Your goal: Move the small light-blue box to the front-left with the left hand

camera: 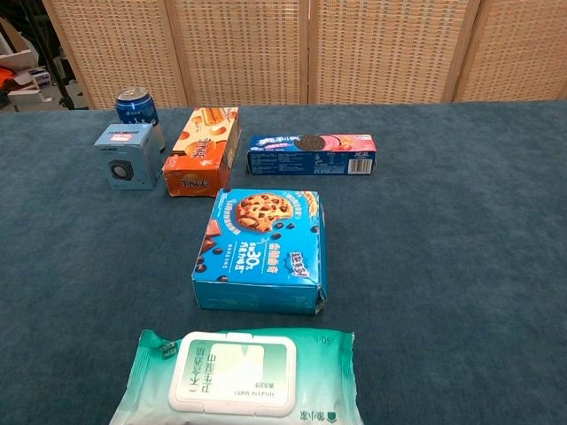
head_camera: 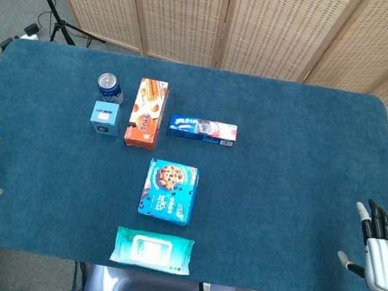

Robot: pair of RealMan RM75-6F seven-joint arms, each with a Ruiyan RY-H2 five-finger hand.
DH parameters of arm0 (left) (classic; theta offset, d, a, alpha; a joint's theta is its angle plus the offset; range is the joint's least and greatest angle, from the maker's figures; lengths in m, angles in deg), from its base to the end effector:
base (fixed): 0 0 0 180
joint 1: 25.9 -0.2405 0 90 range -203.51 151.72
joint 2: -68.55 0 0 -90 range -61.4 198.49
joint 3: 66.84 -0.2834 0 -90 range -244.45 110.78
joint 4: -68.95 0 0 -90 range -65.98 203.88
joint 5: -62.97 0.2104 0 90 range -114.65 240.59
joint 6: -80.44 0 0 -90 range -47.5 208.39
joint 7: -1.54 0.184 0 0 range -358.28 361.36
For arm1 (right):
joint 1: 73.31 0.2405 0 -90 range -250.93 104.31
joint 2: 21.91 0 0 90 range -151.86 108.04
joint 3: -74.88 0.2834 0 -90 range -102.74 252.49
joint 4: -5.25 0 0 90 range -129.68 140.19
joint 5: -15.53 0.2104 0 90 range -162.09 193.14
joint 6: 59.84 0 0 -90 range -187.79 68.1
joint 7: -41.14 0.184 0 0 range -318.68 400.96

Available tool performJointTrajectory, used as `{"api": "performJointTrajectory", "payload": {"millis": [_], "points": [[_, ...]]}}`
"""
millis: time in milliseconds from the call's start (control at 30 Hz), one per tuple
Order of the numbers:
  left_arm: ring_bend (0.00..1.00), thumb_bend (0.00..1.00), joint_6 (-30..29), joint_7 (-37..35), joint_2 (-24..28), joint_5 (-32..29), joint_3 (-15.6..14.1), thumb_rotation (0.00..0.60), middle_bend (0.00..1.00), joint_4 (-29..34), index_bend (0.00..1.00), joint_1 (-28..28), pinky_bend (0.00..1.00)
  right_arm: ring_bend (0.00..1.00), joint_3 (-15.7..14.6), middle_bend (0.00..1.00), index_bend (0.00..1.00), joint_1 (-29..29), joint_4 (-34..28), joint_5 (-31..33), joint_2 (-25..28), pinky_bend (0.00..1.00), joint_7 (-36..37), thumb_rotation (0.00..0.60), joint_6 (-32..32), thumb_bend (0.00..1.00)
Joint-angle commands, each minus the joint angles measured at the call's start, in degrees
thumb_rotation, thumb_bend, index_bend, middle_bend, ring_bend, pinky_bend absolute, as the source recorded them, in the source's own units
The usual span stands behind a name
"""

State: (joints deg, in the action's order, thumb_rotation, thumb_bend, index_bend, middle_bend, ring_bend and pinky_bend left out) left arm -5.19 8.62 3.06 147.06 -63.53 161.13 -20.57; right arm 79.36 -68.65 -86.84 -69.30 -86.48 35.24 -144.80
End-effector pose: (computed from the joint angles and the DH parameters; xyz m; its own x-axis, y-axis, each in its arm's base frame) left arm -0.3364 0.2274 0.1676 0.4843 -0.0146 0.8748 0.8749 0.0164 -0.4841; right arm -0.3371 -0.2279 0.1742 0.4812 0.0208 0.8764 -0.8766 0.0144 0.4810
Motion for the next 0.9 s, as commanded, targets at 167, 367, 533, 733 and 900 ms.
{"api": "performJointTrajectory", "payload": {"millis": [167,367,533,733,900], "points": [[0.0,0.0,0.22,0.06,0.03,-0.05,-0.06,0.6,0.0,-0.06,0.0,0.06,0.0,0.0,-0.05,0.0,0.0,-0.07,0.08,0.0,-0.03,0.0,-0.05,0.6,-0.07,0.0],[0.0,0.0,1.42,-0.28,-0.01,-0.23,0.4,0.6,0.0,-0.69,0.0,1.0,0.0,0.0,-0.15,0.0,0.0,-0.15,-0.08,-0.29,0.09,0.0,0.22,0.6,-0.24,0.0],[0.0,0.0,8.89,-3.51,0.07,-1.78,2.57,0.6,0.0,-2.74,0.0,6.12,0.0,0.0,0.26,0.0,0.0,-0.09,0.01,0.58,0.2,0.0,0.53,0.6,0.02,0.0],[0.0,0.0,21.13,-10.84,-2.06,-0.7,5.55,0.6,0.0,-9.87,0.0,16.33,0.0,0.0,0.94,0.0,0.0,0.26,0.21,2.04,0.21,0.0,0.64,0.6,0.82,0.0],[0.0,0.0,28.47,-16.73,-6.16,1.89,5.46,0.6,0.0,-17.03,0.0,23.04,0.0,0.0,1.36,0.0,0.0,0.62,0.82,3.56,-0.06,0.0,0.43,0.6,1.95,0.0]]}}
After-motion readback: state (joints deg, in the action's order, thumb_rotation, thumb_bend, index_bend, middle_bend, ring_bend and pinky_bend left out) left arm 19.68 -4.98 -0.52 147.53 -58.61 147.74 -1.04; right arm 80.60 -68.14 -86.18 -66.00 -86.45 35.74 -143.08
